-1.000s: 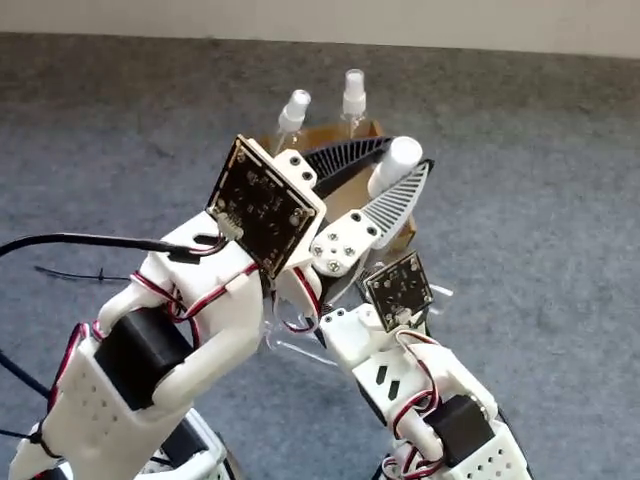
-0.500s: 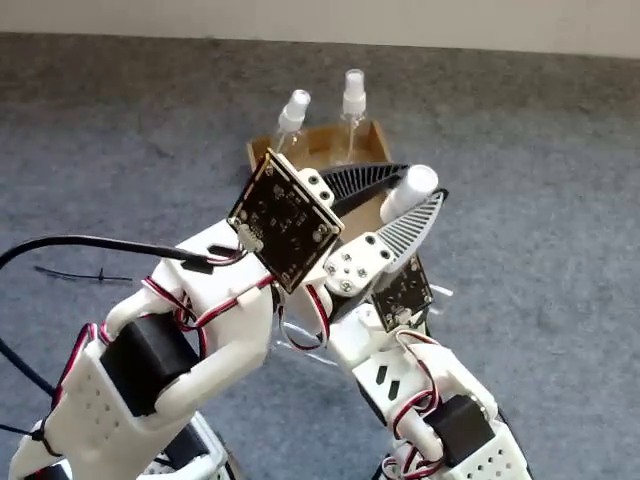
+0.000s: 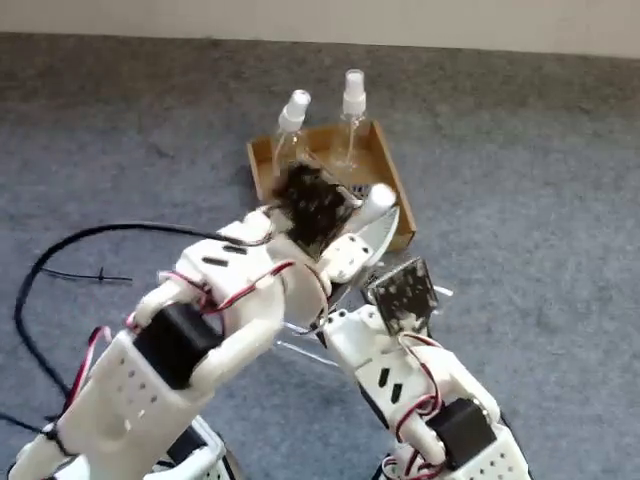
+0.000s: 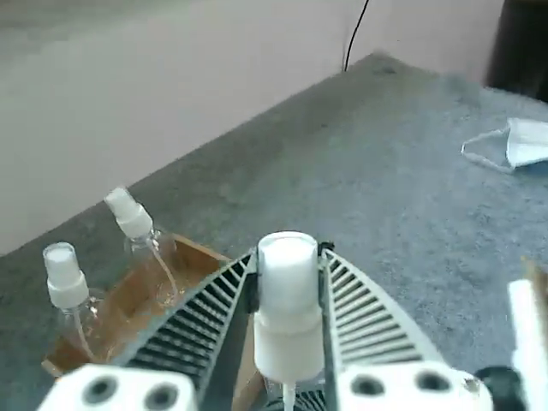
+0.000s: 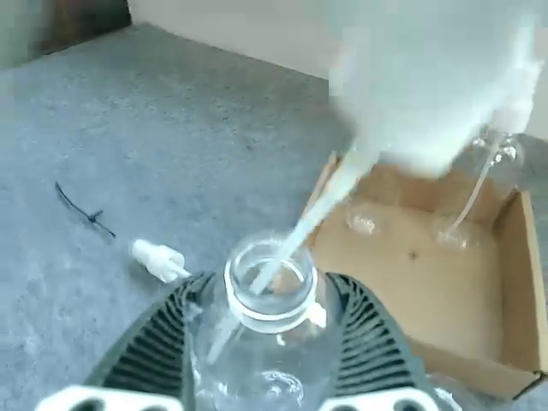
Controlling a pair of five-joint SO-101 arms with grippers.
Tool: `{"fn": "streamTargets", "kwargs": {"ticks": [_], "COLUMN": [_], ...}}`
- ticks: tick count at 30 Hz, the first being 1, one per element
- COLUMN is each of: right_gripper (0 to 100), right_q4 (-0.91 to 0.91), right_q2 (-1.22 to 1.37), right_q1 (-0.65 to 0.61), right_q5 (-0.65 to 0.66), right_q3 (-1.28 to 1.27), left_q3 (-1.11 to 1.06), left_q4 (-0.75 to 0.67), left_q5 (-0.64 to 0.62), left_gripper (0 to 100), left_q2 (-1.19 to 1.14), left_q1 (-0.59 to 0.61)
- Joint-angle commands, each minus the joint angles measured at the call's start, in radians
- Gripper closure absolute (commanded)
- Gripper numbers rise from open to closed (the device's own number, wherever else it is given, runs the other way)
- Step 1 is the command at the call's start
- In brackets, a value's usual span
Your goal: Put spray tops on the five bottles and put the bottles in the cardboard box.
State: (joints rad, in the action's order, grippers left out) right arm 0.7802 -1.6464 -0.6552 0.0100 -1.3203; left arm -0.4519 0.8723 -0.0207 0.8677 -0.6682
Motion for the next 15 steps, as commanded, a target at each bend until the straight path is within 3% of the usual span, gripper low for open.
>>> {"fn": "streamTargets", "kwargs": {"ticks": [1, 5, 15], "right_gripper": [99.5, 99.5, 99.5], "right_q4": [-0.022, -0.024, -0.024], "right_q2": [-0.008, -0.008, -0.008], "right_q1": [0.001, 0.001, 0.001], "right_q5": [0.009, 0.009, 0.009], "right_q3": [0.012, 0.012, 0.012], "left_q3": [-0.079, -0.154, -0.176], "left_q4": [-0.002, -0.002, 0.003], "left_q5": [0.005, 0.006, 0.006], "left_gripper": [95, 94, 93], "left_q2": [0.165, 0.274, 0.282], "left_q1": [0.022, 0.022, 0.016]}}
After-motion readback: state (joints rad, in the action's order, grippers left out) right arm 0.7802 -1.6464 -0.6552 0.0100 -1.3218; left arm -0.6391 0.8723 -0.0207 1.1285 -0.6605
